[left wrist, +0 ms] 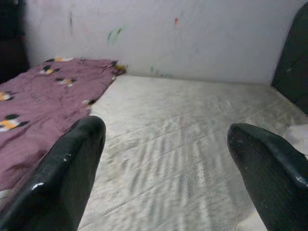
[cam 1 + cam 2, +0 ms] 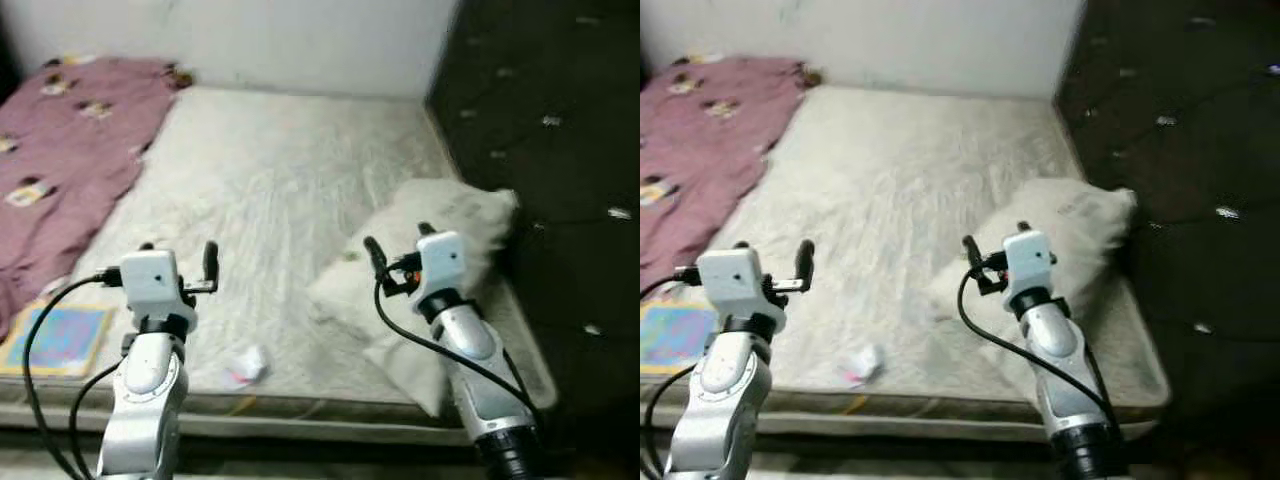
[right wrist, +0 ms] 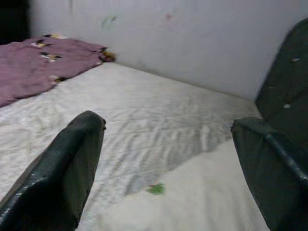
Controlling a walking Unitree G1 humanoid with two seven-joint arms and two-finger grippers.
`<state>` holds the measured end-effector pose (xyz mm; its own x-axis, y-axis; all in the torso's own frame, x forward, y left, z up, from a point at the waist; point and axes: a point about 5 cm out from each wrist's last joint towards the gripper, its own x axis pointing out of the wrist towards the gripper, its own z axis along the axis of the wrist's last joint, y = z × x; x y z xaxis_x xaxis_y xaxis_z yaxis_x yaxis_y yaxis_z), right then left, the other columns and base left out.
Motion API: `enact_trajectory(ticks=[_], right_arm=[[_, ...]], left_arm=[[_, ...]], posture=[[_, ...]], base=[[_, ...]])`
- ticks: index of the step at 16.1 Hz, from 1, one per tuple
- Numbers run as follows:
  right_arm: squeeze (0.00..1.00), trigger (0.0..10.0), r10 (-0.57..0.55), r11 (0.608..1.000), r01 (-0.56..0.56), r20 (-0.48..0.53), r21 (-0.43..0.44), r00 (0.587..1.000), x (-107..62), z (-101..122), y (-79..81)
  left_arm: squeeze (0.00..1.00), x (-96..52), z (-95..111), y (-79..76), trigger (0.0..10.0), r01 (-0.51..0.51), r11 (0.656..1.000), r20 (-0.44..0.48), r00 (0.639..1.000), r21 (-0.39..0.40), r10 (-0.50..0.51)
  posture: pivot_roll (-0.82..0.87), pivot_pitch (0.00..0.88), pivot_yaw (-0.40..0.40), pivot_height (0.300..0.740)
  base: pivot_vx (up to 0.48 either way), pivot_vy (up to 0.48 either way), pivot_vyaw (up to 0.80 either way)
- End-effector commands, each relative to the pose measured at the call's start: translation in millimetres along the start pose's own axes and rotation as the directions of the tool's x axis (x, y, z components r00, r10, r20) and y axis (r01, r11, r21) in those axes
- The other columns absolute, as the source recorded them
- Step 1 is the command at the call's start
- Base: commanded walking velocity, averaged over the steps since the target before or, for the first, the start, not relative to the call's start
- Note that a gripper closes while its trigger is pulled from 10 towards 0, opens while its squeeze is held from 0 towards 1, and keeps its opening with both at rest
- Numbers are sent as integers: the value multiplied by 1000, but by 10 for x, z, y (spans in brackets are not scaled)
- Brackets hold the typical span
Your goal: Clean up the room
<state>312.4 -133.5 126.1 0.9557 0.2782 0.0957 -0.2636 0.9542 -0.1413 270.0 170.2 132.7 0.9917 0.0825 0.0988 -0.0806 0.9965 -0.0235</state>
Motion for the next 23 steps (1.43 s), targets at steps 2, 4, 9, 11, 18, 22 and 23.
enact_trajectory(ticks=[2,4,9,11,18,22,23], right_arm=[[0,10000,-18,1000,18,-16,0,1000,-27,-39,-45],[0,10000,-16,1000,16,-16,2,1000,-26,-39,-42],[0,10000,-12,1000,12,-17,17,1000,-22,-46,-34],[0,10000,-7,1000,7,-18,20,1000,-17,-45,-24],[0,10000,-5,1000,6,-22,27,1000,-8,-48,-22],[0,10000,-7,999,8,-25,35,1000,0,-53,-19],[0,10000,-7,999,8,-25,36,1000,0,-53,-20]], left_arm=[[0,-15,-17,-51,10000,11,1000,-8,1000,-10,-11],[0,-12,-16,-55,10000,13,1000,-7,1000,-12,-14],[0,-9,-13,-72,10000,33,999,0,999,-30,-33],[0,-7,-21,-81,10000,40,998,-5,999,-55,-40],[0,-1,-13,-83,10000,35,998,0,999,-58,-35],[0,-9,-17,-53,10000,3,999,7,1000,-32,-3],[0,-12,-17,-49,10000,-6,999,8,1000,-38,6]], posture=[[-36,48,-84,740],[-35,45,-84,740],[-32,36,-82,740],[-31,33,-83,740],[-32,38,-85,740],[-32,44,-84,740],[-32,44,-84,740]], base=[[0,0,0],[0,0,0],[0,0,0],[0,480,0],[0,480,0],[0,480,0],[0,480,0]])
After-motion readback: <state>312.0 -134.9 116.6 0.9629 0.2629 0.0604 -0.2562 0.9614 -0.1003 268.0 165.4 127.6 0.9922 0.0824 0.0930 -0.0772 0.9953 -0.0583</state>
